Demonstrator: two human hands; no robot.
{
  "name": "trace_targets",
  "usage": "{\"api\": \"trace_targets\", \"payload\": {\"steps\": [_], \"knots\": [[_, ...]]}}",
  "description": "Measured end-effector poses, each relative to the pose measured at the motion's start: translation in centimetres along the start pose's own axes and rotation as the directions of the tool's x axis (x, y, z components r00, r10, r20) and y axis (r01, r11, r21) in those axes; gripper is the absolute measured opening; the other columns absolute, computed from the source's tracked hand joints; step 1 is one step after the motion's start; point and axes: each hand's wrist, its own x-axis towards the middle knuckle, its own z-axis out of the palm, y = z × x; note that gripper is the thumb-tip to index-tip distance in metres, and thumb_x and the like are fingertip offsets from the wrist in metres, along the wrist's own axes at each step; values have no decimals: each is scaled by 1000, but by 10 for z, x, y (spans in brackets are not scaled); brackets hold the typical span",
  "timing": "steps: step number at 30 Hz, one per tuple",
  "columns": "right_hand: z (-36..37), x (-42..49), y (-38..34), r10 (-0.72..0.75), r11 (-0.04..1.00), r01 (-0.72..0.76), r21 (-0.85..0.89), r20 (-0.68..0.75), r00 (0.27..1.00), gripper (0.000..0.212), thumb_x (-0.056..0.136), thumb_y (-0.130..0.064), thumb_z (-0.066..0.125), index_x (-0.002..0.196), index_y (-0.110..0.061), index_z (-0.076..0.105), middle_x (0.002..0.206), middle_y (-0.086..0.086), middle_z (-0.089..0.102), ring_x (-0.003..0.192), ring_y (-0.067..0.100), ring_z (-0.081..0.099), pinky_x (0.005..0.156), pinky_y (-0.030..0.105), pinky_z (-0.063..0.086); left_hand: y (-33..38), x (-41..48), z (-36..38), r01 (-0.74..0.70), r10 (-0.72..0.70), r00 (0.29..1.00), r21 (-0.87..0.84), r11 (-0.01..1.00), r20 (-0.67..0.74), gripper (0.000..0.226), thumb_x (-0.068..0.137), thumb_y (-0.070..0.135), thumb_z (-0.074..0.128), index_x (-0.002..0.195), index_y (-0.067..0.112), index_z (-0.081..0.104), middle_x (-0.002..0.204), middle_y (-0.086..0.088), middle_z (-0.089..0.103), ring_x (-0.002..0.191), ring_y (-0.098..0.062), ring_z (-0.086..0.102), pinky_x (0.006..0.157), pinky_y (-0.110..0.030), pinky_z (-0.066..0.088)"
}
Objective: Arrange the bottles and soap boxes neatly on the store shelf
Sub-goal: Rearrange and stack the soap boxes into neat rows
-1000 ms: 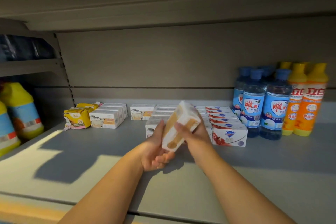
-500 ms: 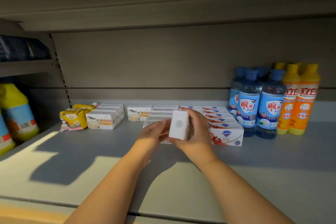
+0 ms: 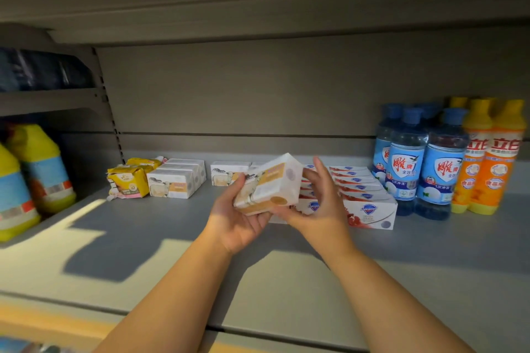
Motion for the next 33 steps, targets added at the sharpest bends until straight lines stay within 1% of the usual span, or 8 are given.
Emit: {"api": "trace_targets", "payload": {"steps": [4,9,12,16,21,26,29,33], "knots": [[9,-5,-1,-10,1000,10,-18,32,999,65,53,-37,82,109,-49,53,115,-18,61,109,-2,54,92,19,44,-10,8,-8,280,-282,959,49,959,33,51,90,41,43,90,-2,70,74,-14,69,52,-25,65,42,-29,52],[18,-7,-4,57,996,-57,-74,-12,998,67,54,-54,74,114,-56,43,115,-31,47,109,-14,45,88,3,36,-24,12,-12,450,-492,870,350,822,36,51,81,52,40,84,5,61,58,-11,58,40,-17,52,38,-15,39],[20,-6,1,190,979,-189,-72,2,982,73,65,-47,77,129,-41,43,121,-21,48,113,-4,45,96,12,34,-28,12,-13,464,-519,854,510,724,-41,50,87,48,36,71,3,53,55,-9,53,32,-8,37,31,-11,26],[7,2,-3,212,977,-214,21,75,974,61,71,-29,79,122,-40,49,122,-16,58,113,-1,53,95,23,47,-25,16,-8,306,-263,952,544,782,-158,58,98,43,29,64,11,63,56,-7,53,34,-8,33,32,-12,24],[1,6,-7,371,827,-438,351,243,896,51,70,-19,79,116,-26,59,108,-4,70,102,14,66,86,31,54,-27,24,-7,-131,288,944,612,780,-164,45,97,49,35,102,15,64,81,-3,67,63,-15,59,54,-22,43],[-15,11,-1,449,798,-531,285,306,839,36,72,-12,79,100,-29,63,96,-11,72,90,7,68,67,25,56,-17,9,-3,-414,599,797,792,450,77,13,95,29,53,102,20,59,92,-4,67,80,-15,64,64,-23,53],[-12,8,5,328,945,-324,-49,154,932,45,66,-17,84,100,-34,60,90,-27,66,82,-16,59,63,2,44,-6,-3,-1,-559,611,736,771,306,292,41,77,11,70,112,25,53,110,1,61,97,-2,61,79,-16,50],[-19,9,14,-44,941,40,-337,-4,999,58,72,4,72,121,-23,59,118,-7,54,111,8,52,89,-3,28,0,-13,-4,-550,507,681,826,-122,528,72,56,13,88,117,28,53,132,-3,48,125,-2,43,101,-14,36]]}}
